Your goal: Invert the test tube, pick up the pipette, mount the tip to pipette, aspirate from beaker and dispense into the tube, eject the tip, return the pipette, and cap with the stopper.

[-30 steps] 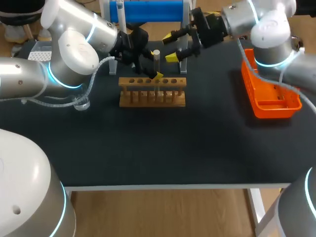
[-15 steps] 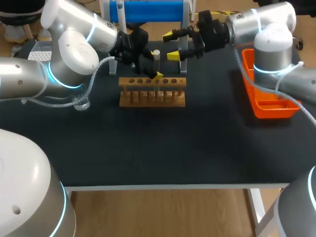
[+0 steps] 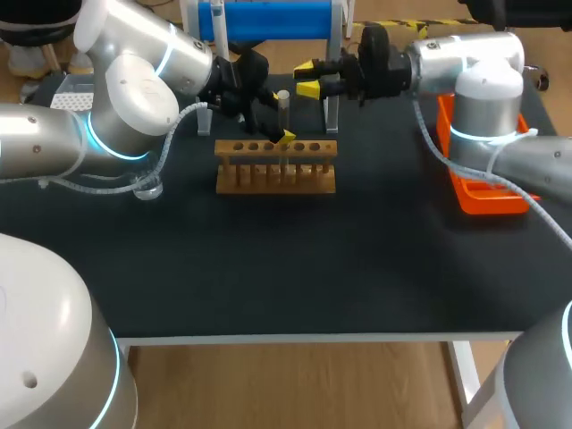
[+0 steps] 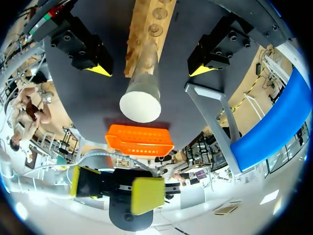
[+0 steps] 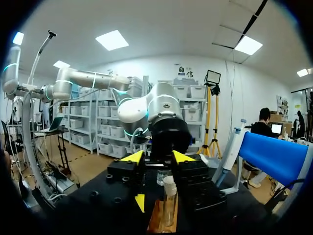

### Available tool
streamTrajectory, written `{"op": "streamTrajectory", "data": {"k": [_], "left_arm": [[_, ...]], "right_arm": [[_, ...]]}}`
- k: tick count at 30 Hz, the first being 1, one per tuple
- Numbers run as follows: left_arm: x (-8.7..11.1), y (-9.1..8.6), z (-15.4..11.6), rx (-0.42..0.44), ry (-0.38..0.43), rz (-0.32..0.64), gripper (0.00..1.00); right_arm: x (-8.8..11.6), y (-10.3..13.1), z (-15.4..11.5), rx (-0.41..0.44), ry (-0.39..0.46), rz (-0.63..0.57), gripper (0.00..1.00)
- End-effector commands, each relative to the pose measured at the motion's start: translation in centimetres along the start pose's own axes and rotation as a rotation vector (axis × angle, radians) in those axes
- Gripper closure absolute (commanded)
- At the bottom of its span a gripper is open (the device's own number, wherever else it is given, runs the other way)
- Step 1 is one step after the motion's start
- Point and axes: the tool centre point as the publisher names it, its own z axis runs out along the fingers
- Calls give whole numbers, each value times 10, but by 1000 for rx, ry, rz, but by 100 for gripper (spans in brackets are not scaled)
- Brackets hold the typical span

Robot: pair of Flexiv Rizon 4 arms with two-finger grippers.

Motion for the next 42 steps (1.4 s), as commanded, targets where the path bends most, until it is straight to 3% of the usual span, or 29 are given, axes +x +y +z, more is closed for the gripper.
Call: {"op": "streamTrajectory", "data": {"k": [1, 42], "left_arm": [[-1, -1, 0, -4, 3, -1, 0], [-1, -1, 0, -4, 3, -1, 0]], "right_arm": [[-5, -1, 4, -4, 15, 0, 100], [-14, -24, 20, 42, 55, 71, 100]]}}
